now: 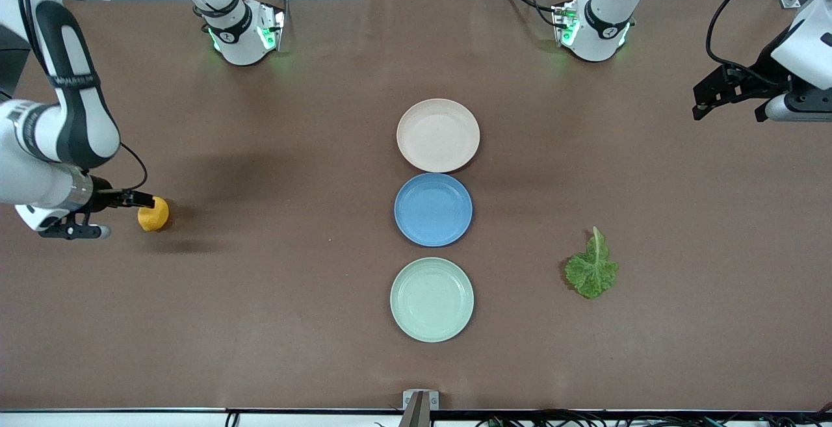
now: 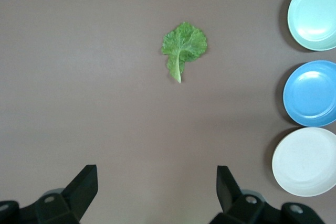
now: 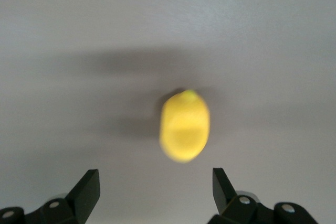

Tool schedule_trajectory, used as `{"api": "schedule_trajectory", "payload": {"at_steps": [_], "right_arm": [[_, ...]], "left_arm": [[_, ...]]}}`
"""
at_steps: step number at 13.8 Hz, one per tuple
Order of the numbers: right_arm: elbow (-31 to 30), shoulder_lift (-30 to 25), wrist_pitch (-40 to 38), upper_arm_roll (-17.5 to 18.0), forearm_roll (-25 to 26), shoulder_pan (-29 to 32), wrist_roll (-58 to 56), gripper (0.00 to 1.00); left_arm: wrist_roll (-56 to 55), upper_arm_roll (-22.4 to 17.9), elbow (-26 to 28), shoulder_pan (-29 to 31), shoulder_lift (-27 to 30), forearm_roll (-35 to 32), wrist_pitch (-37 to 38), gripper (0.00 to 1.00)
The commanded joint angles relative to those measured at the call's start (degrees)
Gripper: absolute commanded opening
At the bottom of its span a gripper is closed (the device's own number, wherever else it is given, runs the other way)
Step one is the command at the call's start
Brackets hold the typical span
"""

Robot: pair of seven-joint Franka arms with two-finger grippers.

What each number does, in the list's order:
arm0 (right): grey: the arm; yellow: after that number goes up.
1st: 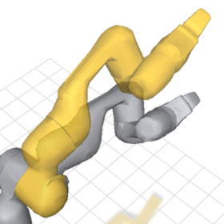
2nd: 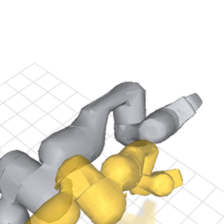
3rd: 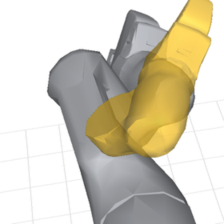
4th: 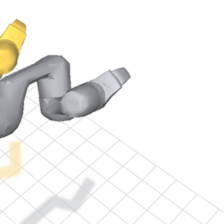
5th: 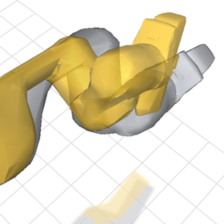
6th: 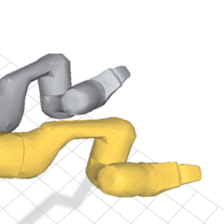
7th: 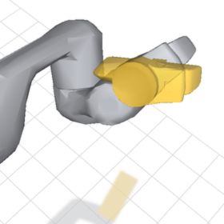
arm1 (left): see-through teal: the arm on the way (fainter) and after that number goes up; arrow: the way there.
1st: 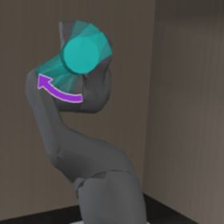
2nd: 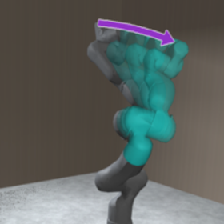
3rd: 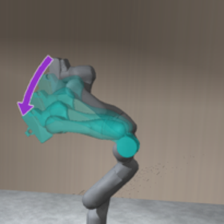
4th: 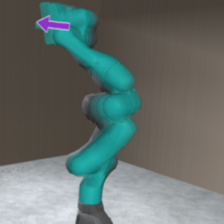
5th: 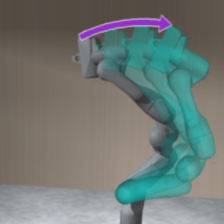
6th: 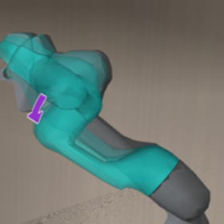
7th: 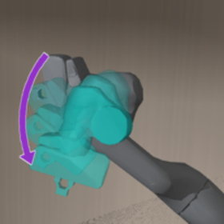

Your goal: Pick lemon and lettuce from plates

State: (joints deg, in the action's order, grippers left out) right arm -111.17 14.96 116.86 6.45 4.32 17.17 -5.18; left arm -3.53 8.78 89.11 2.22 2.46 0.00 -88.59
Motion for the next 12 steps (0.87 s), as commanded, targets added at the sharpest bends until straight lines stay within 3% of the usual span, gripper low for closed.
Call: {"api": "schedule_trajectory", "payload": {"at_steps": [1,5,8,12], "right_arm": [[-0.6,-10.9,-9.9,1.1,-0.9,-5.7,8.4,0.98],[15.7,-14.3,-29.3,1.1,-5.9,-10.9,12.3,0.99],[24.3,-14.3,-34.1,0.9,-5.8,-11.3,12.2,0.99],[27.8,-14.3,-36.9,0.7,-5.9,-11.2,12.1,0.99]], "left_arm": [[0.8,0.7,1.0,0.8,-0.2,0.3,-1.9,1.0],[0.8,0.9,0.8,0.2,-0.3,0.3,-2.7,1.0],[0.8,1.0,1.2,0.5,-0.6,0.2,-2.9,1.0],[0.9,1.0,1.2,0.6,-0.8,0.2,-2.9,1.0]]}}
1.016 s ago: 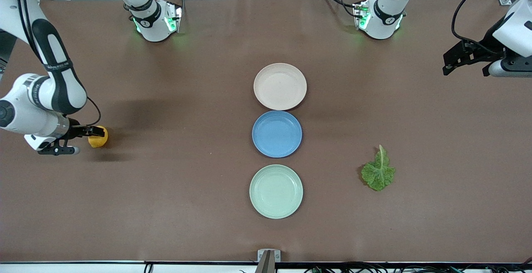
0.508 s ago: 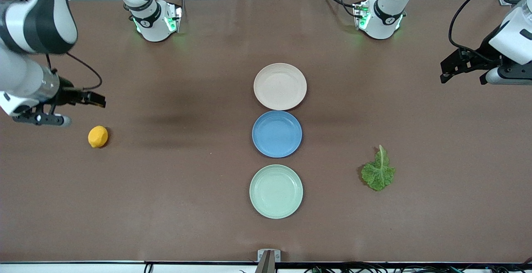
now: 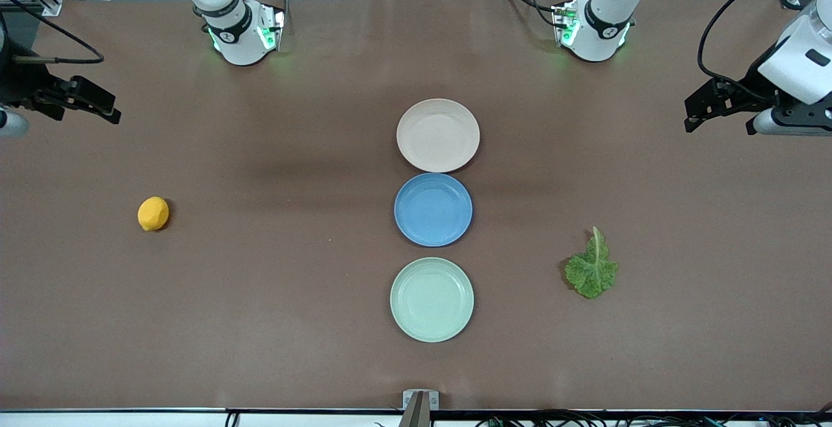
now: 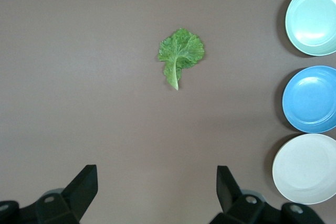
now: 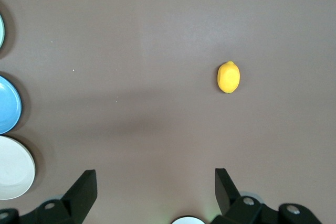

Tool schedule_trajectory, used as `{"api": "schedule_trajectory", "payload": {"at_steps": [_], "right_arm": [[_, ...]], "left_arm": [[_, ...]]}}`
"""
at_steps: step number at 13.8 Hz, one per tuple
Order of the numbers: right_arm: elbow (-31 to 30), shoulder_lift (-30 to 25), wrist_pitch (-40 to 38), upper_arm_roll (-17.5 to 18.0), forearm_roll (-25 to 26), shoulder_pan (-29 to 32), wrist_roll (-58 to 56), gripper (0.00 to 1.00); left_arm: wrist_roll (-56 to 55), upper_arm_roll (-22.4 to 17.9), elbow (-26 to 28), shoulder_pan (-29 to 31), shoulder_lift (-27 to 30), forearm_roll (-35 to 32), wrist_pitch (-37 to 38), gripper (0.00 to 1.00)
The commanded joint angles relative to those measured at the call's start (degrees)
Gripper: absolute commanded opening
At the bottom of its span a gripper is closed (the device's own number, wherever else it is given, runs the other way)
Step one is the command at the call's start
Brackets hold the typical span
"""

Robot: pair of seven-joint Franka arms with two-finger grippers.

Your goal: Pick lemon and lettuce from plates

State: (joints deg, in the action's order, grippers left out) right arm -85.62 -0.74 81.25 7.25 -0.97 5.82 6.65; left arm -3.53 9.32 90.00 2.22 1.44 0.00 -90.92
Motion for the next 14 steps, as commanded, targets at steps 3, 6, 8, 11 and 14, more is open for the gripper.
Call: {"api": "schedule_trajectory", "payload": {"at_steps": [3,6,8,11,14], "right_arm": [[2.2,1.3,-1.3,0.0,-0.6,0.2,0.1,0.99],[2.2,1.3,-1.1,0.0,-0.6,0.2,0.1,0.99],[2.2,1.3,-1.2,-0.1,-0.6,0.2,-0.1,0.99],[2.2,1.3,-1.2,-0.2,-0.5,0.4,-0.1,0.99],[2.2,1.2,-1.3,-0.3,-0.5,0.4,-0.1,1.0]], "left_arm": [[1.0,0.4,0.3,0.5,0.2,0.2,-0.6,1.0],[1.2,0.5,0.3,0.4,0.3,0.2,-0.6,1.0],[1.2,0.6,0.0,0.2,0.2,0.2,-0.9,1.0],[0.8,0.5,-0.1,0.4,-0.1,0.3,-1.4,1.0],[0.5,0.3,-0.4,0.8,-0.1,0.3,-1.3,1.0]]}}
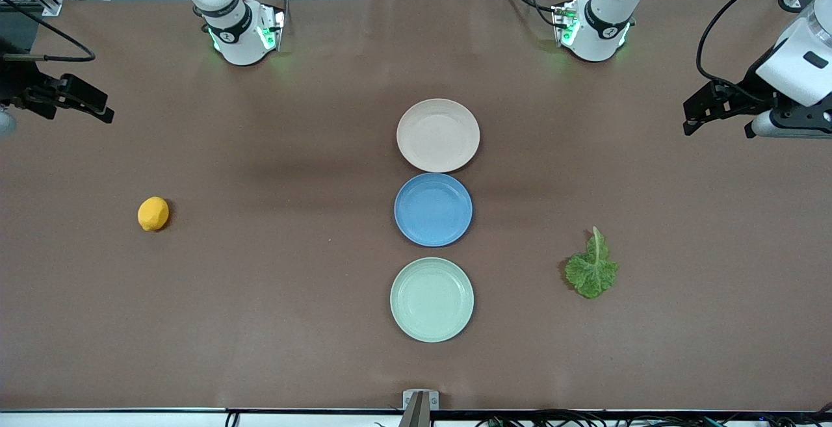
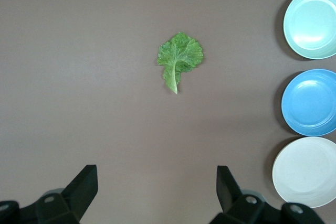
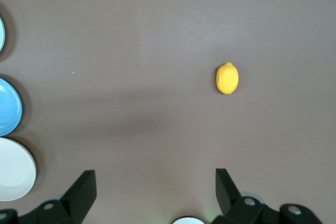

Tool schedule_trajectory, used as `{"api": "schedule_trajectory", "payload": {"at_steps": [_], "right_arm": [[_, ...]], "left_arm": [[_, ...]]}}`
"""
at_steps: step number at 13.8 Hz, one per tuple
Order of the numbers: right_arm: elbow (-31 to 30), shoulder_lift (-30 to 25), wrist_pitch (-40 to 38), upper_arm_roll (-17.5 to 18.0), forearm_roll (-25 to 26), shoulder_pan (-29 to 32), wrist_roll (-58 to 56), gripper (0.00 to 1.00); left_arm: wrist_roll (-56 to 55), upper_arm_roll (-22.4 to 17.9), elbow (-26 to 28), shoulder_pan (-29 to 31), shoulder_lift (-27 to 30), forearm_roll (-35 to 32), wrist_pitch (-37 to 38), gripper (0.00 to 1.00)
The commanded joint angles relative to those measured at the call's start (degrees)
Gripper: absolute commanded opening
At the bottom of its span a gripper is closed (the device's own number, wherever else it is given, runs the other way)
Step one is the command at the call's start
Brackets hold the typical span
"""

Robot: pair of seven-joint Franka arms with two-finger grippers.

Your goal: Pick lemon and lettuce from plates

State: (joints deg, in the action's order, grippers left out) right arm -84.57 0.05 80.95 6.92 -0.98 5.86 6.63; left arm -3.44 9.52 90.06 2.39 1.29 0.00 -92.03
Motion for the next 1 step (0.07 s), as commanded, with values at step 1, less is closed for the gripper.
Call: {"api": "schedule_trajectory", "payload": {"at_steps": [1], "right_arm": [[1.2,0.5,-0.9,0.0,-0.5,0.5,0.0,1.0]], "left_arm": [[0.3,0.1,-0.5,0.5,0.0,0.2,-0.1,1.0]]}}
